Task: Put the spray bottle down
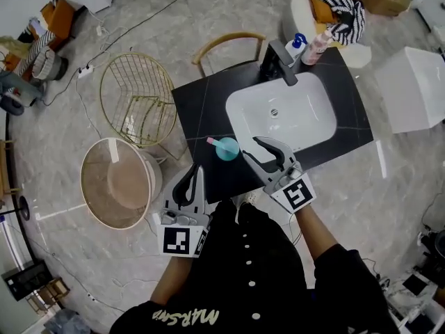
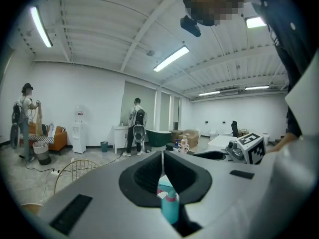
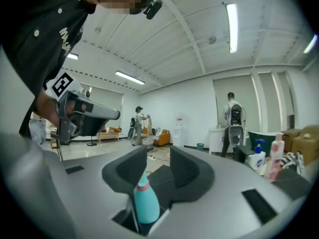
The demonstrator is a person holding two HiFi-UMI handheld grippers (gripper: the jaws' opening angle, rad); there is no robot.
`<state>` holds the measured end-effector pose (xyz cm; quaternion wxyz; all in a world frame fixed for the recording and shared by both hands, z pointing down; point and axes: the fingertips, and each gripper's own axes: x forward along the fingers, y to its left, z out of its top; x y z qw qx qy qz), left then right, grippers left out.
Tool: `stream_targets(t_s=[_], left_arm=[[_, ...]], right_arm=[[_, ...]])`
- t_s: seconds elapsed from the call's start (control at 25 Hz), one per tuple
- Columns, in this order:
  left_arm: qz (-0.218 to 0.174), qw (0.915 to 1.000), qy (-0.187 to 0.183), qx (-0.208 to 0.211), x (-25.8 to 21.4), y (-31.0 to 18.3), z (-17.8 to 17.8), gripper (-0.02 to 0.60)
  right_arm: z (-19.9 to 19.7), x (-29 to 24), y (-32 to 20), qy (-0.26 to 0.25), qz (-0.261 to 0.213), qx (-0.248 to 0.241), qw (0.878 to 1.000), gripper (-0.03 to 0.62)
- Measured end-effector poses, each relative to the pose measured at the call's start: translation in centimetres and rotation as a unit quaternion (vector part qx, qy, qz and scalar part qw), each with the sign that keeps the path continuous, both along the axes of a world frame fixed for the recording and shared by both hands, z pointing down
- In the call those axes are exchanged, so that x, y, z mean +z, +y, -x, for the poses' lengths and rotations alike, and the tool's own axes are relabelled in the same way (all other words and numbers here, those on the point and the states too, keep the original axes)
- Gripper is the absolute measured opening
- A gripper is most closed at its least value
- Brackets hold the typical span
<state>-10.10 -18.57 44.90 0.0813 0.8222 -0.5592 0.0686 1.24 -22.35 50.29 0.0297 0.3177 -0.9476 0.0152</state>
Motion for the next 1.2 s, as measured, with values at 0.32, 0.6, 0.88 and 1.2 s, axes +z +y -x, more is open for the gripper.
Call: stream_targets(t_s=[0.32,0.6,0.88,1.2], left_arm=[[-0.024,0.9987,-0.004,0.044,-2.1,-2.4,-1.8,0.021],[-0.061,0.9962,-0.001,0.062,-4.8,-4.2,-2.9,0.021],[-0.091,0.9921,0.005,0.086,-7.1,-5.4,-4.7,0.021],[-0.106,0.9898,0.004,0.095,-8.7,-6.0,-5.6,0.021]], right_arm=[[-3.8,-4.8,-0.8,0.014,-0.001,0.067,0.998,0.076],[-6.6,-8.2,-0.9,0.037,-0.005,0.118,0.992,0.017],[-10.9,-12.6,-1.1,-0.006,-0.032,0.176,0.984,0.002],[-13.5,-14.8,-0.2,-0.023,-0.058,0.209,0.976,-0.003]])
